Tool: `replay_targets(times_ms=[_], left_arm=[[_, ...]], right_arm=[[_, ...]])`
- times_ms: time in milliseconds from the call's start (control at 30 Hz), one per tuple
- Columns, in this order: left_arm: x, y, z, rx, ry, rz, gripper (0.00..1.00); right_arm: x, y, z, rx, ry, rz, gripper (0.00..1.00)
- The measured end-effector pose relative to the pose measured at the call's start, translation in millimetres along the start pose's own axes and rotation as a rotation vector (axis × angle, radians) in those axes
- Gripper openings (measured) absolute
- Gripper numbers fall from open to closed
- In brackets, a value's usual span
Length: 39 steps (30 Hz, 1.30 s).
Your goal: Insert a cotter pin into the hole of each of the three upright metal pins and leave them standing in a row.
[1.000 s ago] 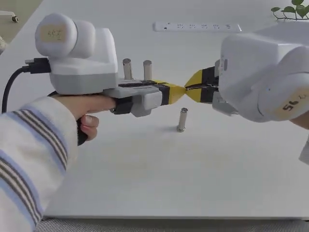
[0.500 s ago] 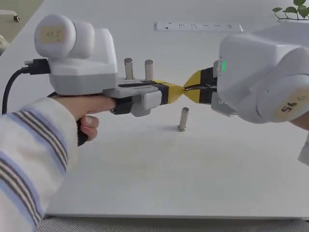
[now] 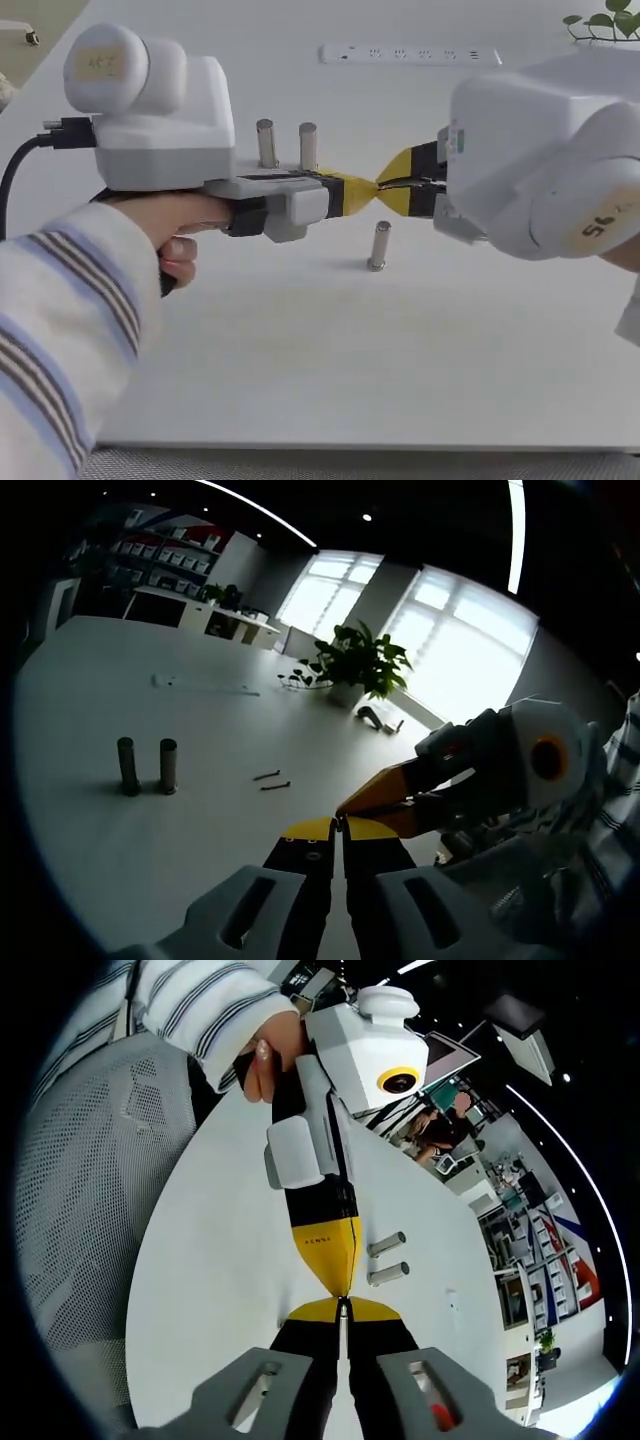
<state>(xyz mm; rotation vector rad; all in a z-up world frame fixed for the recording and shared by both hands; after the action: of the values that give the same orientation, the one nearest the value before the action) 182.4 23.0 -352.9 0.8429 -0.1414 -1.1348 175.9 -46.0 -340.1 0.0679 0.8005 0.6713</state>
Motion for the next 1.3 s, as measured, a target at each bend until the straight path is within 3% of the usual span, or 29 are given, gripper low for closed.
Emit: replay_targets(times_ms=[200, 567, 667, 733, 900, 967, 1100, 1167, 1233, 1300], left_arm=[[-1.7, -2.3, 1.5, 0.023, 0.024, -0.024, 0.0], [-3.4, -2.5, -3.2, 0.009, 0.031, -0.033, 0.0], [-3.9, -5.3, -3.0, 0.02, 0.034, -0.043, 0.0], [-4.7, -6.4, -3.2, 0.033, 0.036, -0.048, 0.0], [-7.7, -6.7, -3.0, 0.07, 0.034, -0.045, 0.0], [-8.7, -3.5, -2.2, 0.153, 0.022, -0.018, 0.0], [-11.3, -5.3, 1.8, 0.24, 0.002, -0.036, 0.0], [-12.5, -7.8, 3.2, 0.264, -0.01, -0.05, 0.0], [-14.2, -13.5, 6.0, 0.327, -0.044, -0.089, 0.0], [-15.6, -15.2, 10.1, 0.408, -0.063, -0.095, 0.0]], right_arm=[[1.2, 0.4, -2.7, 0.021, 0.007, 0.017, 0.0], [3.9, -3.2, -2.7, 0.069, -0.005, 0.036, 0.0], [4.8, -8.6, -1.4, 0.077, -0.012, 0.027, 0.08], [4.6, -12.1, -1.9, 0.104, 0.002, 0.033, 0.1], [5.5, -18.0, -7.0, 0.264, 0.06, 0.091, 0.17], [4.7, -17.4, -10.5, 0.324, 0.096, 0.129, 0.18], [3.0, -14.3, -18.4, 0.425, 0.165, 0.193, 0.17], [2.9, -15.2, -19.4, 0.435, 0.169, 0.202, 0.17], [2.2, -13.2, -21.7, 0.462, 0.179, 0.215, 0.17], [1.8, -11.2, -23.5, 0.484, 0.192, 0.237, 0.17]])
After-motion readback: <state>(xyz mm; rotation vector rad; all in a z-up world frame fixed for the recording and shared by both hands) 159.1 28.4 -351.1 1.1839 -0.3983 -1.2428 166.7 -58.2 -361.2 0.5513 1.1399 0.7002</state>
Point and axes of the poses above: the centre of the closed fingertips' face, and the gripper's own axes: x roughly forward along the fingers, z roughly to its right, y roughly out of its top, the point moved 5 cm from there along -x, roughly backward along the fingers, and after that the axes turned 15 degrees about -x, right-handed, at the moved point
